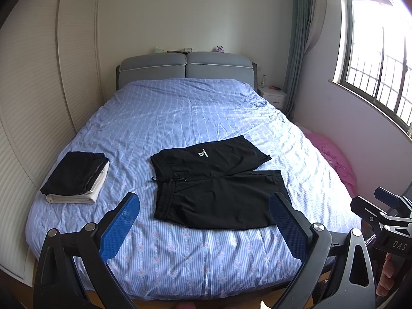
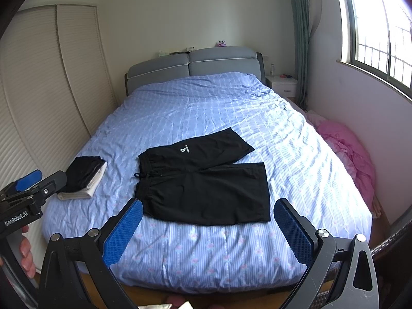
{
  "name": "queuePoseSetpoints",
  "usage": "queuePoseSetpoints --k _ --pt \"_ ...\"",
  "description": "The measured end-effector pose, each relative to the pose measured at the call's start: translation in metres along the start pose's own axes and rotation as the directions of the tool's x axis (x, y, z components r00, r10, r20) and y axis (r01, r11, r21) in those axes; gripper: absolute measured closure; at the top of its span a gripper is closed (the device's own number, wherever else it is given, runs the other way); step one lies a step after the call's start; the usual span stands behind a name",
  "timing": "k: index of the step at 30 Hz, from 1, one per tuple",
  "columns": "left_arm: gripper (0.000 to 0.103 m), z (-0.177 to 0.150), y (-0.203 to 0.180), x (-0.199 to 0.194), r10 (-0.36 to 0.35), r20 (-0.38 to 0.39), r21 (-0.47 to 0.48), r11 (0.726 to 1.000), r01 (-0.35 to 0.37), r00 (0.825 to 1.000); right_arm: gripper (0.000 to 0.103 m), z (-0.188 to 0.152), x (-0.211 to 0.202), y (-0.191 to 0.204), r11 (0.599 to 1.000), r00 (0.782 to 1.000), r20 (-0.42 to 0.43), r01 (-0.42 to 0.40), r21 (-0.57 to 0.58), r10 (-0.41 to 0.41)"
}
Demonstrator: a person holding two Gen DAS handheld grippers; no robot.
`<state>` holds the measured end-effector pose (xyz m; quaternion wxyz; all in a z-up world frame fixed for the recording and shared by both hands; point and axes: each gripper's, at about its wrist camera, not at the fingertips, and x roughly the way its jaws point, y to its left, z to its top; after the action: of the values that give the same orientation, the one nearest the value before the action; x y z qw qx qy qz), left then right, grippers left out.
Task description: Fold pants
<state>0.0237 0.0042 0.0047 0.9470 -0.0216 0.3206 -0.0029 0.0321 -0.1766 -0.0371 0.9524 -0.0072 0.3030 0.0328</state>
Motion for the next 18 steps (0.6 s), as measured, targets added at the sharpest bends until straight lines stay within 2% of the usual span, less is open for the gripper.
queuePoseSetpoints --k 18 --pt "0.0 0.0 0.002 0.014 0.01 -0.025 -0.006 1.0 -0.01 1.0 0.0 -0.001 0.007 -0.002 1.0 1.0 -0.024 0.001 -0.003 -0.001"
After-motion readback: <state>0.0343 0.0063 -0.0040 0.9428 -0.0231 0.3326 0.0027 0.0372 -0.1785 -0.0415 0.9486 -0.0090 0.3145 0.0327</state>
